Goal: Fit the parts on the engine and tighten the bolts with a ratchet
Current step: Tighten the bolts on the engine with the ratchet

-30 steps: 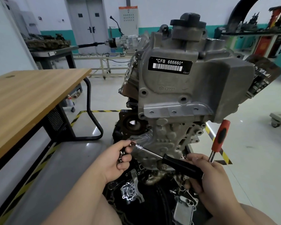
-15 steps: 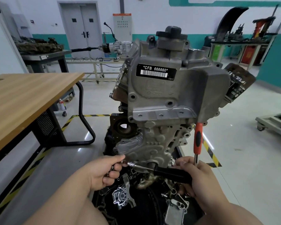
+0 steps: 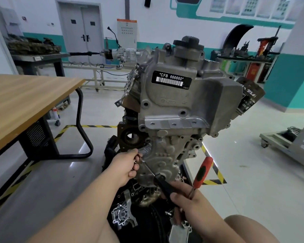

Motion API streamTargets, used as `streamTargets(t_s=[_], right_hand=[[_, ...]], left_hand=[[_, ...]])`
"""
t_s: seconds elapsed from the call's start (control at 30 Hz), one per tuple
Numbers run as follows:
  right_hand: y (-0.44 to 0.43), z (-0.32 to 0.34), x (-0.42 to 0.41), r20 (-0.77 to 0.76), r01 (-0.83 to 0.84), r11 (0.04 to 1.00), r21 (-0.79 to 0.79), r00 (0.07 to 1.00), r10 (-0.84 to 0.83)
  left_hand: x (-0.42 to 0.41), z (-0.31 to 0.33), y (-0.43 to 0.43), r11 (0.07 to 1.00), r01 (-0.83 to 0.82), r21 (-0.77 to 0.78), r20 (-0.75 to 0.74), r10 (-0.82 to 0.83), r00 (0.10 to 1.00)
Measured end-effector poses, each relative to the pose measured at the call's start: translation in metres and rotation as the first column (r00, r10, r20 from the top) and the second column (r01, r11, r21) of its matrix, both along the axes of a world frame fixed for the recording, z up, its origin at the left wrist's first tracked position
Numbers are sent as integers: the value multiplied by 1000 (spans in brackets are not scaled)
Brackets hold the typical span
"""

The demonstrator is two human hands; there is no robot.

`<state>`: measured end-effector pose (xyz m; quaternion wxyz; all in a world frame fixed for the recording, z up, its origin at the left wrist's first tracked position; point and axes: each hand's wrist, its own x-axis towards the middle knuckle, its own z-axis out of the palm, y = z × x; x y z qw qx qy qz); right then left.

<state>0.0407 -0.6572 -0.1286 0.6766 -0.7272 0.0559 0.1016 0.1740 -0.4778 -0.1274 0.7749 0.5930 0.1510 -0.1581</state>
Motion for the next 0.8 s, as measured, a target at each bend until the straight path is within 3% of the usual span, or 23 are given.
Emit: streamTargets(t_s=[0.07,0.17,0.43,0.6,0.73,0.8], right_hand=[[5,0,-2,44,-31,995,-99,998,35],[9,-3,-4,75,44,993,-111,997,-35],[19,-9,-3,72,139,990,-34,988,-136],[27,-11,-5,85,208,977,51,974,-211],[41,-14,-6,83,293,955,55,951,-296],[48,-12,-4,52,312,939,142,945,-322]], left_hand=[[3,0,-5,999,-4,-46,-19,3,1000],[9,1,-12,995,19,-94,-25,-21,999],[28,-8,-17,981,150,121,123,-165,979],[31,-9,-18,921,45,388,291,-169,942],[30,-10,-22,876,-72,476,390,-137,910],[30,-10,-24,880,-108,462,416,-107,903]])
